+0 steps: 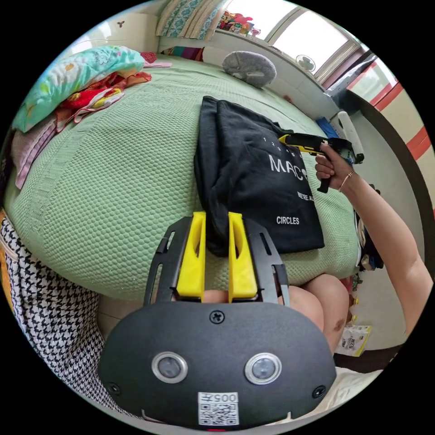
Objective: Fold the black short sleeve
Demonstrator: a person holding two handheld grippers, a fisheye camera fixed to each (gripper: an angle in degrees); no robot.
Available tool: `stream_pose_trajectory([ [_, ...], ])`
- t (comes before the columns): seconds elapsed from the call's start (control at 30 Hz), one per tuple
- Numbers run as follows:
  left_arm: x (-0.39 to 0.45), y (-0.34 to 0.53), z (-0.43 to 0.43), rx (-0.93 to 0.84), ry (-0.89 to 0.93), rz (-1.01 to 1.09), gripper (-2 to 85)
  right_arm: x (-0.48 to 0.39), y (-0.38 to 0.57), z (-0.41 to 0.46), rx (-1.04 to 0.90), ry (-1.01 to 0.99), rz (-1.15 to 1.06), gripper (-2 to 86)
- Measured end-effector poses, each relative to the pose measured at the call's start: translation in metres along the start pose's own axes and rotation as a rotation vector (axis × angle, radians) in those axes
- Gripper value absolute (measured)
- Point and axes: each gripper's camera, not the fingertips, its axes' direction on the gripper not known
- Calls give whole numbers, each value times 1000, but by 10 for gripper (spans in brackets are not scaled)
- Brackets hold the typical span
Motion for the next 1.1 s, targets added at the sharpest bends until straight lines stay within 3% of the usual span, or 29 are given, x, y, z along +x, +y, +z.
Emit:
stream_pose_trajectory([
  [0.23,-3,-19,5,-54,63,-22,58,-25,4,-5,-15,41,-51,5],
  [0.67,7,-9,-21,-74,49,19,53,-82,41,-48,6,209,-76,-1],
  [1.1,11,0,-85,15,78,36,53,-215,51,-120,146,279,-276,-2],
])
